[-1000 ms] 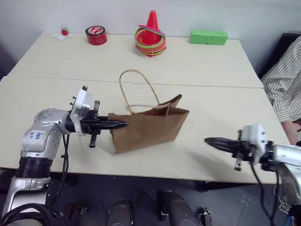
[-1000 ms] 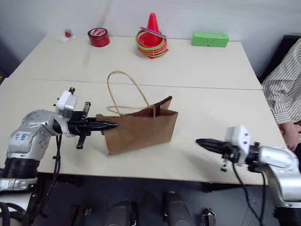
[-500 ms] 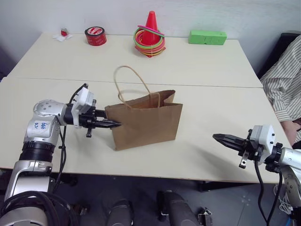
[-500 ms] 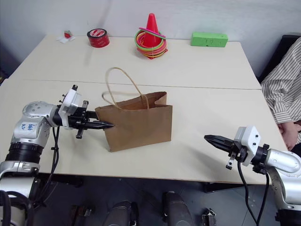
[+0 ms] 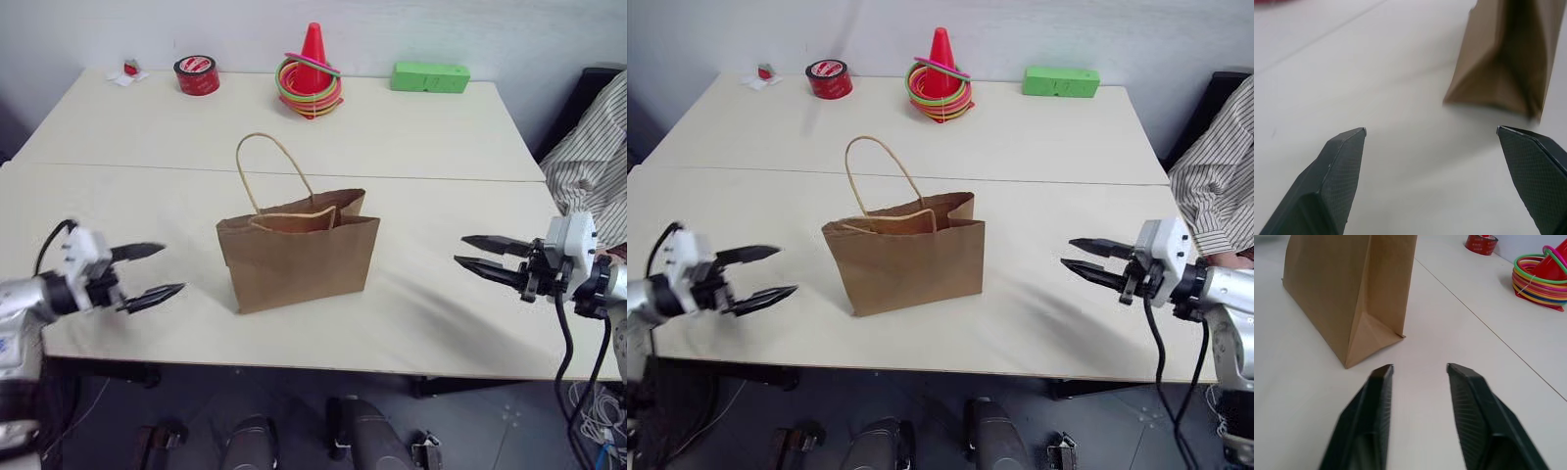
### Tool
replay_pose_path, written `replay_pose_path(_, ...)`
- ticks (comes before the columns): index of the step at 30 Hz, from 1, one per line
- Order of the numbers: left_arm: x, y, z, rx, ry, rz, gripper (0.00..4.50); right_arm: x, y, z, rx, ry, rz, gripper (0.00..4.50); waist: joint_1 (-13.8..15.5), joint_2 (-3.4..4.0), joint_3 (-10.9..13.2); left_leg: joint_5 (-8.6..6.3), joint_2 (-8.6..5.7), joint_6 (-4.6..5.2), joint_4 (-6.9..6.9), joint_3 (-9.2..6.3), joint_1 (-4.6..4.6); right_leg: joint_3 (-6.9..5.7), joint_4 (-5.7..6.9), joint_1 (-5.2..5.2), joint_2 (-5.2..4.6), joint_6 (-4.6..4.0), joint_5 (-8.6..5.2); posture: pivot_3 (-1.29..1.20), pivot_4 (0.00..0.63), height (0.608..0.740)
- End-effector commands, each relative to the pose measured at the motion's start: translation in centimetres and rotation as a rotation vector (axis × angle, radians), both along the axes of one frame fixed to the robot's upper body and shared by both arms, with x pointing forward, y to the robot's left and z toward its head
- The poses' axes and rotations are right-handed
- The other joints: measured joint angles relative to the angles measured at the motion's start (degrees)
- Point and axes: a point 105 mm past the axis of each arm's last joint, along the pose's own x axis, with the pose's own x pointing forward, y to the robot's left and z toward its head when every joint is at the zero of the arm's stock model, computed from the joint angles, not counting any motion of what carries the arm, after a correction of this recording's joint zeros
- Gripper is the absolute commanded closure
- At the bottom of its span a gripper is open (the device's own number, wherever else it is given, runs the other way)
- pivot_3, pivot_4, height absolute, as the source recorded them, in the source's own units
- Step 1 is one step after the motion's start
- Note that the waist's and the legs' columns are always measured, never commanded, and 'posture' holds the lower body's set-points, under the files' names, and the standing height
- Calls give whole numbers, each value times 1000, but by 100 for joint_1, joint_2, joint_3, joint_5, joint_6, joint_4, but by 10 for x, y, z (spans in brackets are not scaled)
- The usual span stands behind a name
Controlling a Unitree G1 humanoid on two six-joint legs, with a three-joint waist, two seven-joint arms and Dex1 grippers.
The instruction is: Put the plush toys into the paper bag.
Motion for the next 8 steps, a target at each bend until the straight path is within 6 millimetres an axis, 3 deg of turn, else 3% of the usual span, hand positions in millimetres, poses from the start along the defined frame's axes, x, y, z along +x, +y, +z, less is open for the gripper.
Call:
replay_pose_path(1, -11, 13, 14, 82, -81, 55, 13, 4, -11, 17, -62, -82, 1, 1401, 22, 0, 0, -2, -3, 4, 0, -2, 0, -2, 0, 1, -4, 0, 0, 0, 150, 740)
replay_pose_path(5, -19, 22, 8, 94, -74, 106, 13, 15, -16, 22, -68, -102, 1, 23, 14, 0, 0, -5, -4, 9, 0, -3, 0, -5, 0, 2, -7, 1, 1, 0, 150, 740)
replay_pose_path(8, -20, 19, 10, 70, -98, 130, 13, 18, -13, 17, -71, -103, 13, 23, 6, 0, 0, -5, -2, 8, -2, -1, 0, -4, 1, 1, -5, 0, 0, 0, 150, 740)
